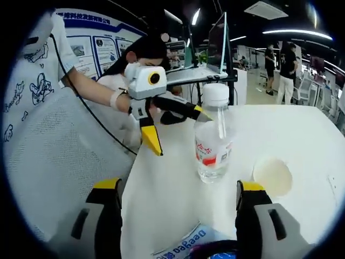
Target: Arrange the tabletop items into an orderly group along one side of the table until the central work area is clear of visible clutter.
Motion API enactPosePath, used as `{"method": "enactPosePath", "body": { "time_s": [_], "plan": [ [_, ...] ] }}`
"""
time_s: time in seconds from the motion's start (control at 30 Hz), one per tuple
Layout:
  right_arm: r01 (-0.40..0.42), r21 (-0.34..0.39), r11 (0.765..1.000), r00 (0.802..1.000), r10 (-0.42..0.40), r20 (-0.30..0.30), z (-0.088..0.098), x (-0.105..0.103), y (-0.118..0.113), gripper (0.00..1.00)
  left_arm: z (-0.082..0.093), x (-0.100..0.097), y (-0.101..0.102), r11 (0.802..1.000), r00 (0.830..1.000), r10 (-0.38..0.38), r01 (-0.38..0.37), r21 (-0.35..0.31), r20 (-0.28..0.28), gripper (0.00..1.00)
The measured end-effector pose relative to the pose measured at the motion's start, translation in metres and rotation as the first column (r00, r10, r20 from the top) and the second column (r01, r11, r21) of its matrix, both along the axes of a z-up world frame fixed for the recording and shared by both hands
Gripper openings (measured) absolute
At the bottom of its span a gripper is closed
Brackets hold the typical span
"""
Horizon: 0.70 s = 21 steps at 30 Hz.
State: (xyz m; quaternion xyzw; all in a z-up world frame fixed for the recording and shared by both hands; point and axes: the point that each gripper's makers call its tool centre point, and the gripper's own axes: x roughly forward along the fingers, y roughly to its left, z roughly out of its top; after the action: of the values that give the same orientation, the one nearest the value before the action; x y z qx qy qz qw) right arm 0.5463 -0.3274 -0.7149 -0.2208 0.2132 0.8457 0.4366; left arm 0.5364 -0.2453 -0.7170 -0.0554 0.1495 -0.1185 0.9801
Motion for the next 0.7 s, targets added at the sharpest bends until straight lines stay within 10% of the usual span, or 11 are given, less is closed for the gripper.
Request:
{"method": "enactPosePath", "body": {
  "time_s": [0.7],
  "plan": [
    [-0.129,0.044,0.991,0.989,0.126,0.072,0.017,0.016,0.03,0.81,-0.005,-0.005,-0.005,0.999,0.998,-0.045,0.045,0.005,-0.051,0.75]
  ]
}}
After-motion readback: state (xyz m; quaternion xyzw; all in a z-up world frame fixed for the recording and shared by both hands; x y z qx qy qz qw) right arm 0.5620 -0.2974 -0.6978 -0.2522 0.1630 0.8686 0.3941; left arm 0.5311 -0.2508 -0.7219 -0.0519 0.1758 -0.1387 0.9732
